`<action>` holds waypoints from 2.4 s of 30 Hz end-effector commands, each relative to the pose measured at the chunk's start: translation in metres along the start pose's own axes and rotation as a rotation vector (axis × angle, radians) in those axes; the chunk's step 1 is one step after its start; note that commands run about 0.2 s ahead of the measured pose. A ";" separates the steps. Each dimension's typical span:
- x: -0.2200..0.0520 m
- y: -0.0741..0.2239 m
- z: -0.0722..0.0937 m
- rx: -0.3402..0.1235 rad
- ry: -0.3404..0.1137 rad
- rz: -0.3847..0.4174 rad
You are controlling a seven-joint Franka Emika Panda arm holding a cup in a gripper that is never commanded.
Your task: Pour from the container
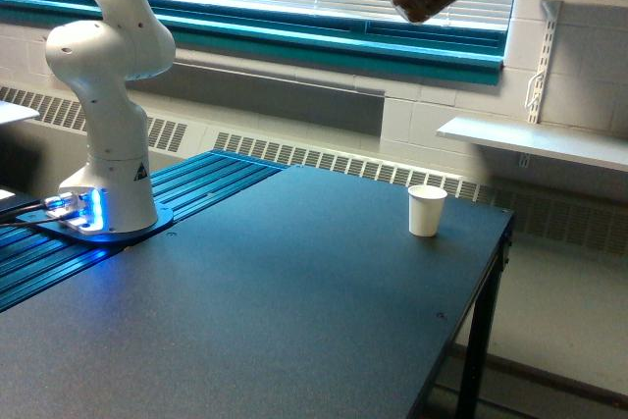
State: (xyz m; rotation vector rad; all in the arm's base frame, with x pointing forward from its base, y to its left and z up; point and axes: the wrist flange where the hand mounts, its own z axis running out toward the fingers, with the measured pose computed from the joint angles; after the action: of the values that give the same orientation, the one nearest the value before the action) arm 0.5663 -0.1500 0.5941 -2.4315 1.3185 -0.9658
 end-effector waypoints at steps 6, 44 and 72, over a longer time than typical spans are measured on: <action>0.005 0.003 0.000 -0.004 0.004 0.005; -0.055 -0.066 -0.007 0.030 -0.029 -0.207; -0.093 -0.153 -0.047 0.115 -0.015 -0.371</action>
State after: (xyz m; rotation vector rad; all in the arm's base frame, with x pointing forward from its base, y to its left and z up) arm 0.6114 0.0083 0.6364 -2.6651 0.8130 -1.0043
